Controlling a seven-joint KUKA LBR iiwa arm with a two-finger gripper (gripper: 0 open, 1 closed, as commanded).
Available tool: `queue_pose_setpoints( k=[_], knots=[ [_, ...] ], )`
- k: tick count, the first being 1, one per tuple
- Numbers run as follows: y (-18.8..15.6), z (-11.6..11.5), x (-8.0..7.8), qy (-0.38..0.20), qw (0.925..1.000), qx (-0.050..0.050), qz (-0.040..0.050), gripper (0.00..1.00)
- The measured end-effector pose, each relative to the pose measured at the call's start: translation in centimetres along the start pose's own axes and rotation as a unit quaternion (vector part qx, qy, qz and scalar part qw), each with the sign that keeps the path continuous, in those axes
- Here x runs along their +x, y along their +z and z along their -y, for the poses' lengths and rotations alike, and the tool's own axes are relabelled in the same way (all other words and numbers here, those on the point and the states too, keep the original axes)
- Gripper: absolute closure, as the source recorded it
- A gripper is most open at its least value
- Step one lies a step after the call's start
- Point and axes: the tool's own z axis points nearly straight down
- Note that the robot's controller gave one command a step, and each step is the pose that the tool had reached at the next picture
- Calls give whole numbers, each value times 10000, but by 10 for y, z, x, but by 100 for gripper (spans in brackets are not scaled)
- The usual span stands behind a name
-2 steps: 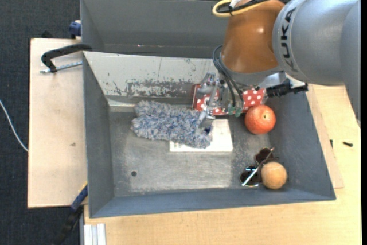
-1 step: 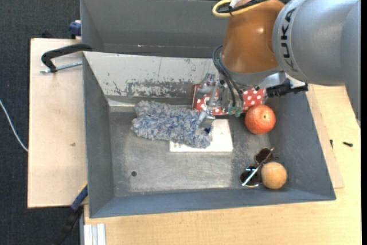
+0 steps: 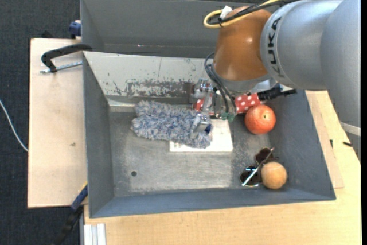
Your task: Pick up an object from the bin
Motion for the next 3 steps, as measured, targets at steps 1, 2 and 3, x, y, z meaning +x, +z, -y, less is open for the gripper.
queue_pose_setpoints(
  k=[1, 2, 3],
  knots=[
    [45, -7, -1, -574, 9983, 5, -49, 0],
    [41, -6, -3, -566, 9984, -2, -12, 100],
    [41, -6, -3, -566, 9984, -2, -13, 100]
  ],
)
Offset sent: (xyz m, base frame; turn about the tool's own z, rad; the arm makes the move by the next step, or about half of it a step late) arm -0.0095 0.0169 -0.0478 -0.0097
